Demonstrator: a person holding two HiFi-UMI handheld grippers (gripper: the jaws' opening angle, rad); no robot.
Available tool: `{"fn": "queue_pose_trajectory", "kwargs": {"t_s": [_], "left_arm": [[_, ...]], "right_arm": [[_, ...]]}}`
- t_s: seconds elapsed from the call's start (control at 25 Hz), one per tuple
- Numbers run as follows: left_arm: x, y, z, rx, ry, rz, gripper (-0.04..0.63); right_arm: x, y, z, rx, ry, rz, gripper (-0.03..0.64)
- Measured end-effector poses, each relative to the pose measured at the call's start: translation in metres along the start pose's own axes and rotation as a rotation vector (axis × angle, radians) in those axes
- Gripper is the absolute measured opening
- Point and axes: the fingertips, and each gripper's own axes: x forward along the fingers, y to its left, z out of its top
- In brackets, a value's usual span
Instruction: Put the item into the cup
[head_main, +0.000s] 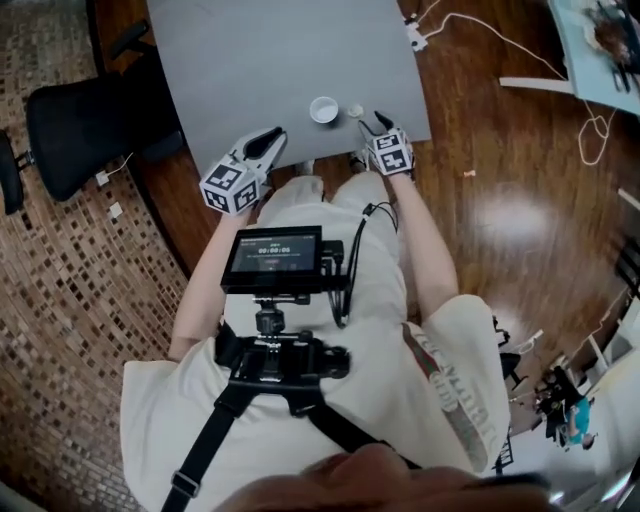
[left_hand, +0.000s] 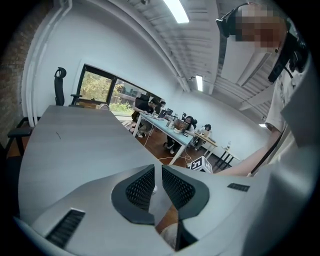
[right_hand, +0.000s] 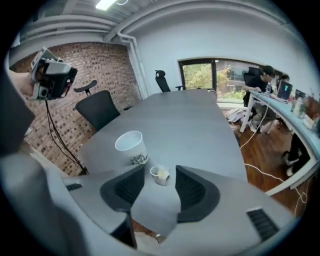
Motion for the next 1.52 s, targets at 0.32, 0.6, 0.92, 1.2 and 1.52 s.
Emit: {"fn": "queue_pose_trajectory", "kwargs": {"t_s": [0.32,0.6,0.92,1.2,1.52], "left_arm": [[0.004,0.006,-0.017,-0.066,-0.022,0.118,0.048],[-0.004,0.005,-0.028,-0.135,-0.045,0.175,0.046],[-0.017,0.01,-0.034,-0.17,-0.069,0.24,0.047],[-0.004,0.014,-0.027,-0.158,-0.089,0.206,0.047],[-0.025,0.034,-0.031,-0.097,-0.074,0.116,0.046]], "right_arm": [[0.05,0.008,-0.009,-0.216,0.143,0.09,0.201],[0.071,0.017,-0.021,-0.306,0.251,0.144,0.147],[0.076,0.023,-0.028,-0.329,0.265,0.198,0.024],[0.036,0.017,0.019,-0.26,0.116,0.197,0.011],[-0.009,0.076,0.079,-0.234,-0.019,0.171,0.011]]}}
